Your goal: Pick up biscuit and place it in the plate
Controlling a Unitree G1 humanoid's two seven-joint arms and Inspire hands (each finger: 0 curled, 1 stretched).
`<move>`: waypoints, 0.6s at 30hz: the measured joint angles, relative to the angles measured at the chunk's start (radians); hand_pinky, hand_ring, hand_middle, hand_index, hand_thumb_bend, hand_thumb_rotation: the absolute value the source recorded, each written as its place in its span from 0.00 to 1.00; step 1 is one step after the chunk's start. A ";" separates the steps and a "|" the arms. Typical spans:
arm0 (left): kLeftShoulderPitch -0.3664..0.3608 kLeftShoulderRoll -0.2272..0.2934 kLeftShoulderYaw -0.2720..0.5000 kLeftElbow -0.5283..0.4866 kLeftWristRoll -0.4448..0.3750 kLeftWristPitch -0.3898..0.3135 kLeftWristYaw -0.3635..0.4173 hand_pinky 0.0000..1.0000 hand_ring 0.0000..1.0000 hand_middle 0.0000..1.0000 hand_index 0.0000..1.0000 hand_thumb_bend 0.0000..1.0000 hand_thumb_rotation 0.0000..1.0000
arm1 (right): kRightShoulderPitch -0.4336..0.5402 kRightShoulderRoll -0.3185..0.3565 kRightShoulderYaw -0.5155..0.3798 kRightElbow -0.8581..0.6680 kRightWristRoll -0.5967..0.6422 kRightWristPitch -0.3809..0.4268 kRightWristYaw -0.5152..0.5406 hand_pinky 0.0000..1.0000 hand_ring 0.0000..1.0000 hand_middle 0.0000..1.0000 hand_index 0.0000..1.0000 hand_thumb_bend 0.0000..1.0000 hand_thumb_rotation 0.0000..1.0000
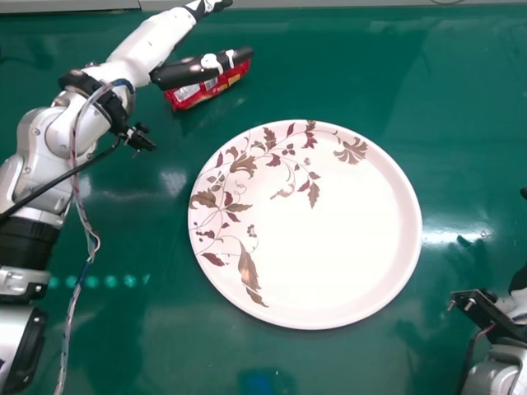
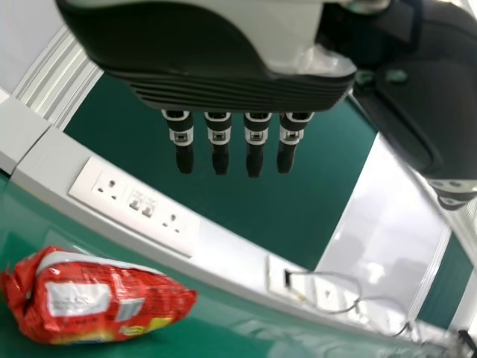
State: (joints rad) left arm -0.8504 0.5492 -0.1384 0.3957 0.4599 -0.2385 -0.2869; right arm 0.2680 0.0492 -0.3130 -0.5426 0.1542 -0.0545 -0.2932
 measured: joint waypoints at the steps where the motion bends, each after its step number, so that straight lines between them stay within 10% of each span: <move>1: -0.018 0.001 -0.009 0.025 0.009 0.001 -0.004 0.94 1.00 1.00 1.00 1.00 0.57 | -0.001 0.000 0.000 0.000 0.000 0.002 0.000 0.66 0.76 0.78 0.67 0.53 0.16; 18: -0.239 0.065 -0.187 0.355 0.266 -0.013 0.057 0.75 0.96 0.99 0.99 1.00 0.57 | -0.001 0.001 -0.005 -0.014 0.000 0.008 0.002 0.66 0.75 0.77 0.67 0.55 0.18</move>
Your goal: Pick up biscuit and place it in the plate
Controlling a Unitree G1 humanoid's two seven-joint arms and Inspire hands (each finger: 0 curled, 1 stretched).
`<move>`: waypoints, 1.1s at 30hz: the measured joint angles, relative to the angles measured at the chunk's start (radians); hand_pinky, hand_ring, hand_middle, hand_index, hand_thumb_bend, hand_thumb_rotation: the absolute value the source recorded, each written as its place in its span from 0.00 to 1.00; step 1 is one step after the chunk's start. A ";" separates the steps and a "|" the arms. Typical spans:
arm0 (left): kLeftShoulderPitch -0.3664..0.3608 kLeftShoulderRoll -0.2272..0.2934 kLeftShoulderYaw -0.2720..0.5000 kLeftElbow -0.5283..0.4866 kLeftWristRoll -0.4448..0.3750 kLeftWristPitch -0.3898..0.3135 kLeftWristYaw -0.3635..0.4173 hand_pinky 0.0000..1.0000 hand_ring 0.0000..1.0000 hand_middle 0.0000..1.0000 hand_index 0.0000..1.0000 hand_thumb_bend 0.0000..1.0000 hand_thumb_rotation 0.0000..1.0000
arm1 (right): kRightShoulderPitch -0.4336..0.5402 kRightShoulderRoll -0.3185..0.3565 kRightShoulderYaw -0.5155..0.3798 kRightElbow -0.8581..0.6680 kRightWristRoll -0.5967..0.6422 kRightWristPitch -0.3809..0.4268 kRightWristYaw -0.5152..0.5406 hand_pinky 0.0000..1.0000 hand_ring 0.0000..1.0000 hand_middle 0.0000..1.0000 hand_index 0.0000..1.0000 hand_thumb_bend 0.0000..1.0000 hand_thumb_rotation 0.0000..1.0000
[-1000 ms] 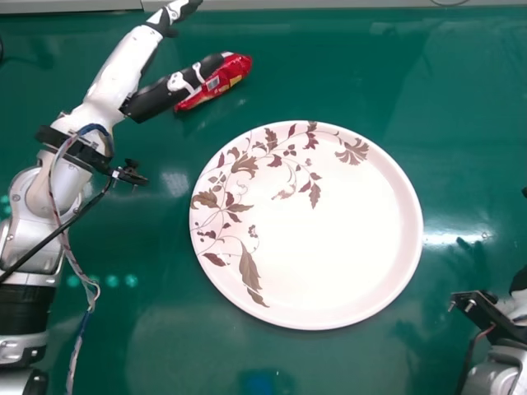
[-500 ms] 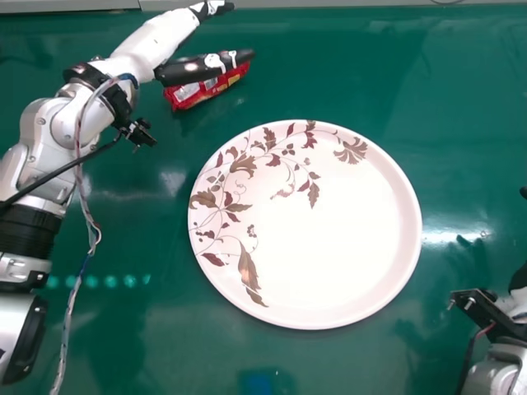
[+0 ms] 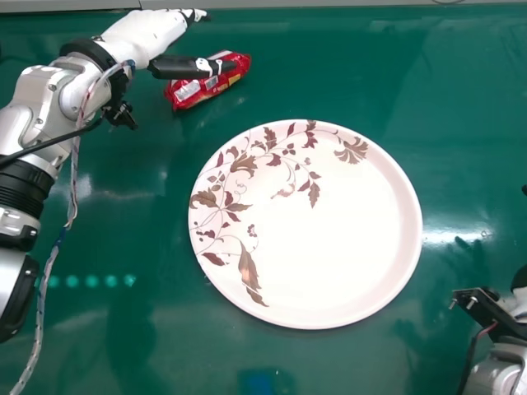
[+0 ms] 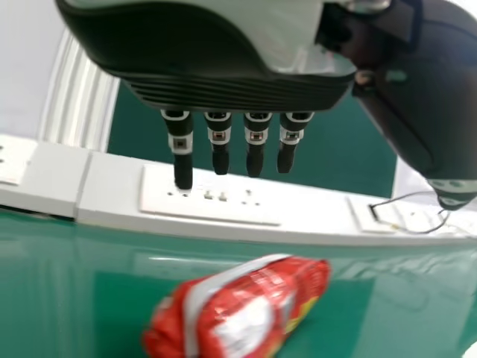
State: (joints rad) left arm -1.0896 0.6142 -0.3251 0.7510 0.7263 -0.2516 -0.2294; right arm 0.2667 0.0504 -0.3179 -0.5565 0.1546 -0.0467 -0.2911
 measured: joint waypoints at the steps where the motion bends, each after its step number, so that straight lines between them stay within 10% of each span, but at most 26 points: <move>1: 0.000 0.005 -0.009 0.002 0.010 0.005 0.000 0.73 0.96 0.98 0.99 1.00 0.56 | 0.000 0.000 0.000 0.000 0.000 0.000 0.000 0.66 0.75 0.77 0.67 0.54 0.18; 9: -0.045 0.015 -0.044 0.032 0.023 0.060 -0.079 0.90 1.00 1.00 1.00 1.00 0.54 | 0.001 0.001 0.000 -0.001 -0.002 0.000 0.000 0.66 0.76 0.78 0.68 0.52 0.17; 28: -0.157 -0.051 -0.133 0.224 0.048 0.010 -0.093 0.93 1.00 1.00 1.00 1.00 0.52 | 0.022 0.005 0.009 -0.012 -0.012 -0.001 -0.004 0.67 0.77 0.78 0.66 0.52 0.16; 33: -0.157 -0.059 -0.134 0.237 0.047 0.011 -0.093 0.94 1.00 1.00 1.00 1.00 0.51 | 0.022 0.005 0.011 -0.015 -0.014 0.000 -0.008 0.68 0.77 0.78 0.51 0.50 0.14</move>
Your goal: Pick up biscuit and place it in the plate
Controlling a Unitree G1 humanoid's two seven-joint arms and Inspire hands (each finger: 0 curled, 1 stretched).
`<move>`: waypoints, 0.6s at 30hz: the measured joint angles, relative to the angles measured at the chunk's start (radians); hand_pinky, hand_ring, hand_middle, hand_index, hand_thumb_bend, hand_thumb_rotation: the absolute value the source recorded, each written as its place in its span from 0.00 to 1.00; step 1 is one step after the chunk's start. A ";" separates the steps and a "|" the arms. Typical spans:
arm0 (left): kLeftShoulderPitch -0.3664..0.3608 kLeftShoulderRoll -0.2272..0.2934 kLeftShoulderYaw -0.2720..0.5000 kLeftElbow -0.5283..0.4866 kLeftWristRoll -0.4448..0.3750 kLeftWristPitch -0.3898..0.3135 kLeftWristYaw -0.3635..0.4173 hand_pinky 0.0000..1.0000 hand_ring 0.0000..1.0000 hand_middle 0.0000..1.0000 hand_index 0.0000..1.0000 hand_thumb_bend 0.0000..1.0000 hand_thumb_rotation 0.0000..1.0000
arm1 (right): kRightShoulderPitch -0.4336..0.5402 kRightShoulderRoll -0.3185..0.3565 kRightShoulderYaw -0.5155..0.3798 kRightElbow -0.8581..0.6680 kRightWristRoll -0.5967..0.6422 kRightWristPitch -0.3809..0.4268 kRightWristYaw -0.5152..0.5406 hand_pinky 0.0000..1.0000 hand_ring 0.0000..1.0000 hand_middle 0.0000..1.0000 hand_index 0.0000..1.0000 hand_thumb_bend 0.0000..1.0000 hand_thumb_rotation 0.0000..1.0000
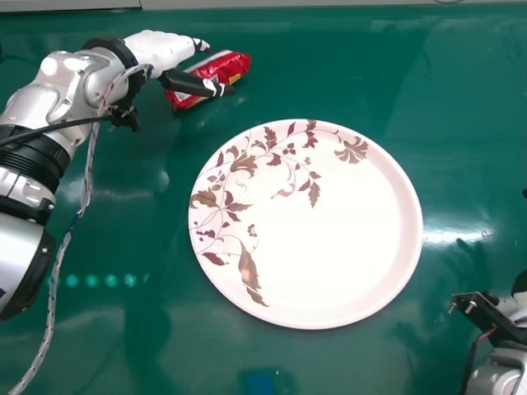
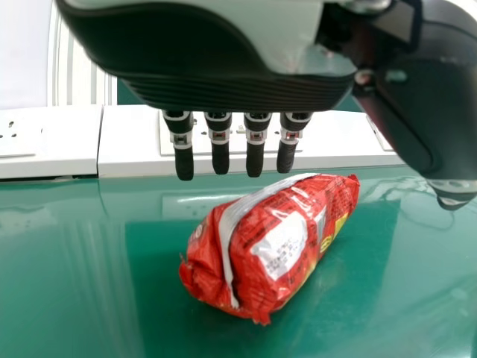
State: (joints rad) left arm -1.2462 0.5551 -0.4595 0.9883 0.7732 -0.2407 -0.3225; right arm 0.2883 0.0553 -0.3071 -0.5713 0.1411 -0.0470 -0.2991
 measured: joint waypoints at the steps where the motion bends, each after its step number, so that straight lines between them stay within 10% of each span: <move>1: 0.000 0.000 -0.002 0.002 0.001 0.001 0.000 0.94 1.00 1.00 1.00 1.00 0.52 | 0.000 0.000 0.000 0.000 0.000 0.000 -0.001 0.69 0.77 0.78 0.50 0.50 0.14; 18: -0.082 -0.014 -0.090 0.082 0.075 0.018 0.023 0.95 1.00 1.00 1.00 1.00 0.60 | 0.001 0.000 -0.003 0.000 0.001 0.000 0.000 0.67 0.75 0.76 0.49 0.50 0.14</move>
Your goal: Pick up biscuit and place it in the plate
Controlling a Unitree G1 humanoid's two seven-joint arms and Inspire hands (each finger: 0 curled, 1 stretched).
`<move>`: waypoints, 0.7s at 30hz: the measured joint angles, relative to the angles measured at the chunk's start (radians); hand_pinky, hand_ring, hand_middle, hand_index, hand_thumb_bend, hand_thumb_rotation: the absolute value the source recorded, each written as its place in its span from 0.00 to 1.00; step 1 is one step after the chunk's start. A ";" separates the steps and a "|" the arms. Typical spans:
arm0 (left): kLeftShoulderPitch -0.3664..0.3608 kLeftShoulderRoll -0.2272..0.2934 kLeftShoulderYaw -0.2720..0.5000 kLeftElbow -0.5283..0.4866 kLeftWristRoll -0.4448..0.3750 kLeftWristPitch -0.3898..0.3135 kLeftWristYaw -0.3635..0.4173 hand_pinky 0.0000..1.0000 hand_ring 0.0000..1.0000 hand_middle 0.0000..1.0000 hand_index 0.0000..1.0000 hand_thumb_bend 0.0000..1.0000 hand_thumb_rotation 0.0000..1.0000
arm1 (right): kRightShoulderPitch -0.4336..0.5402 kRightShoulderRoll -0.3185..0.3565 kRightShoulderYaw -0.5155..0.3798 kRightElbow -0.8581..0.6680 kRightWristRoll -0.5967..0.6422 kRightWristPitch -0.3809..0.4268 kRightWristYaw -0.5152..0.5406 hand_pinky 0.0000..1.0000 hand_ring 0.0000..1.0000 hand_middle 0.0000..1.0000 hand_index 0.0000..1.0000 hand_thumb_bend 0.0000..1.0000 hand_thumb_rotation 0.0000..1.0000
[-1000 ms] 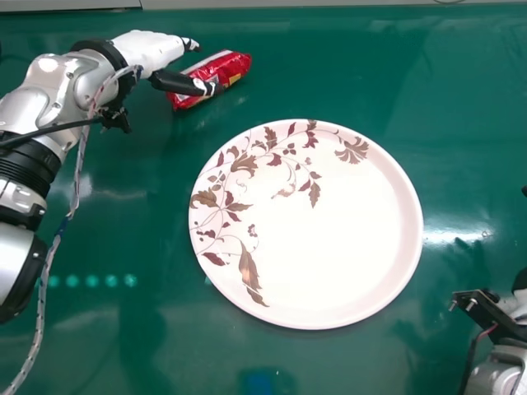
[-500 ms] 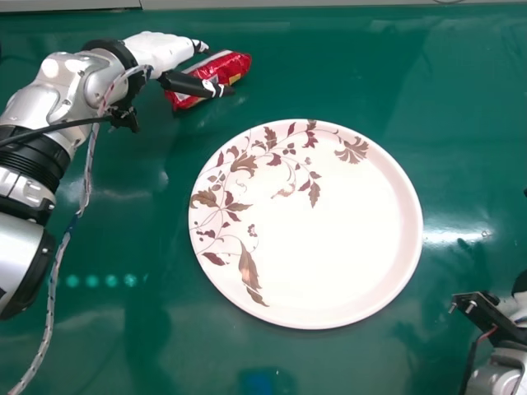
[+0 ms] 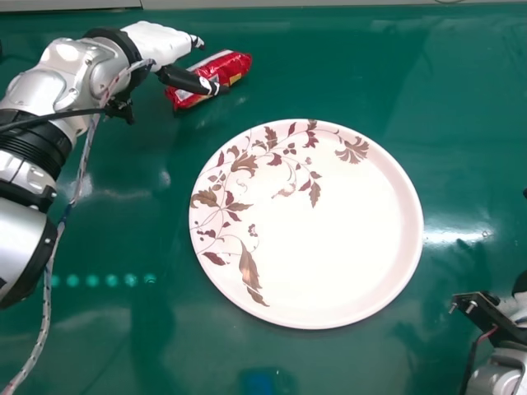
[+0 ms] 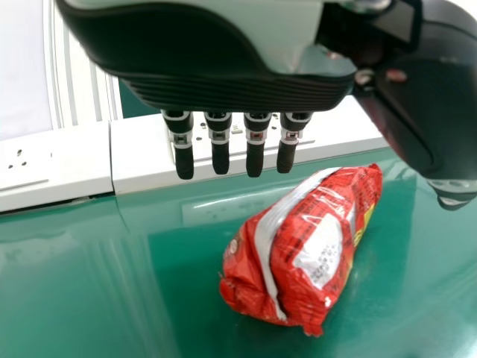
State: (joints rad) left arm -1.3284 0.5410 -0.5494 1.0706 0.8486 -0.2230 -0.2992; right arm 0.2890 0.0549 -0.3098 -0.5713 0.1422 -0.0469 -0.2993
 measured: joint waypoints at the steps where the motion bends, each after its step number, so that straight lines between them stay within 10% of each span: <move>1: -0.004 -0.004 -0.007 0.006 0.005 0.004 0.000 0.95 1.00 1.00 1.00 1.00 0.60 | 0.000 0.000 0.000 0.000 0.000 0.000 0.000 0.67 0.75 0.76 0.49 0.50 0.14; 21: -0.077 -0.099 -0.095 0.158 0.052 0.072 -0.002 1.00 1.00 1.00 1.00 1.00 0.53 | 0.010 0.002 0.002 -0.010 -0.001 0.000 0.005 0.69 0.77 0.77 0.49 0.50 0.14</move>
State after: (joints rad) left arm -1.4052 0.4418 -0.6445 1.2289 0.9006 -0.1509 -0.3009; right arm 0.2986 0.0570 -0.3075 -0.5814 0.1415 -0.0474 -0.2941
